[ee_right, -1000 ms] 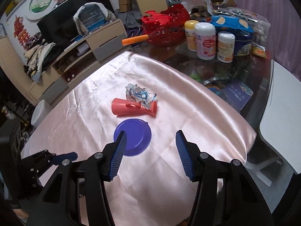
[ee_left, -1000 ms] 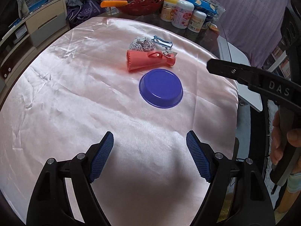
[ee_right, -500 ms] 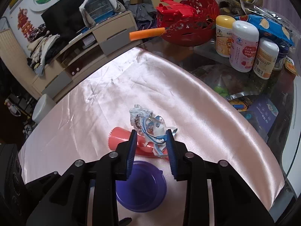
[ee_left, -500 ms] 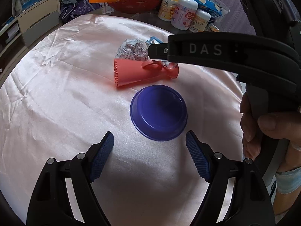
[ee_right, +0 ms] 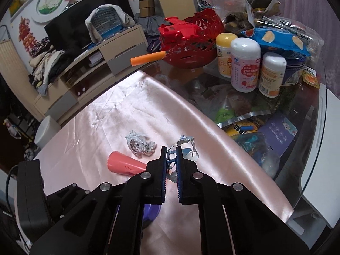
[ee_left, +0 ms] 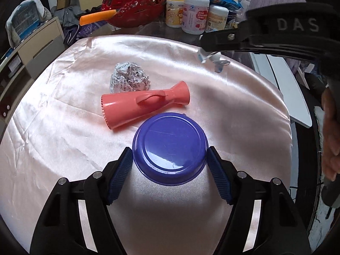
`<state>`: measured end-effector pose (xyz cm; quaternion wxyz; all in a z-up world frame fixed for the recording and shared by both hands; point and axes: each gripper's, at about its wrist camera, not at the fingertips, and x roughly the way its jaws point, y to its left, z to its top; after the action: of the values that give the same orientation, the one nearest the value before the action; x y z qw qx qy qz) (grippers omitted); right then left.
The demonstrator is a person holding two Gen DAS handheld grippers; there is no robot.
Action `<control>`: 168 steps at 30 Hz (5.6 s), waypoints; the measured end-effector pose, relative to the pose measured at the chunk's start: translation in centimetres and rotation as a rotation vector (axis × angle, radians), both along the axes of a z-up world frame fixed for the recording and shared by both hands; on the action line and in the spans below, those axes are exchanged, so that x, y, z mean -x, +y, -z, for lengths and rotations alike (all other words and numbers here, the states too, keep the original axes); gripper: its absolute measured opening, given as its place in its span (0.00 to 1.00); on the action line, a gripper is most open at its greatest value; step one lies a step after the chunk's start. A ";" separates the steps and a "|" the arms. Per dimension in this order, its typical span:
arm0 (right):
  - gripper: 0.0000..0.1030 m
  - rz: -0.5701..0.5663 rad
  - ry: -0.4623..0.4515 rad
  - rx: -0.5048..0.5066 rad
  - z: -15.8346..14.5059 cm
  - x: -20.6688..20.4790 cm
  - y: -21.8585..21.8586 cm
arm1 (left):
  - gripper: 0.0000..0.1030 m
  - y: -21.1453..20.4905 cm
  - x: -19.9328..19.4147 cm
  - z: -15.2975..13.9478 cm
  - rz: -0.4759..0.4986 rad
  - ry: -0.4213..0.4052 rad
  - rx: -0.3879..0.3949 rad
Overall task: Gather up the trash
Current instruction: 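Carry the lid and wrapper over the bin and release them, then grasp the pink funnel with the right gripper while the left grasps the crumpled foil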
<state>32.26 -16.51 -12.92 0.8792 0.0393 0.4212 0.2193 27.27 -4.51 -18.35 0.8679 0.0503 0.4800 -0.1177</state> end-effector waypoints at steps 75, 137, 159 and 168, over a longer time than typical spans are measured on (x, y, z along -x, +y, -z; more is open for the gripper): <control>0.13 0.244 0.251 -0.029 7.9 21.6 -18.3 | 0.71 -15.8 14.1 2.9 0.252 0.297 0.056; 0.97 0.088 0.105 0.005 4.3 1.4 8.6 | 0.89 14.8 2.6 -4.4 -0.190 0.055 0.057; 0.88 0.123 0.054 0.118 3.5 1.4 3.2 | 0.85 10.6 -1.9 -2.6 -0.104 0.023 0.103; 0.88 0.144 0.050 0.076 3.4 2.9 -1.6 | 0.67 5.4 -6.7 -2.4 -0.042 -0.027 0.132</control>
<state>29.34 -18.07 -16.29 0.8827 0.0416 0.4473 0.1382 33.94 0.85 -15.94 0.8781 -0.0154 0.4603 -0.1299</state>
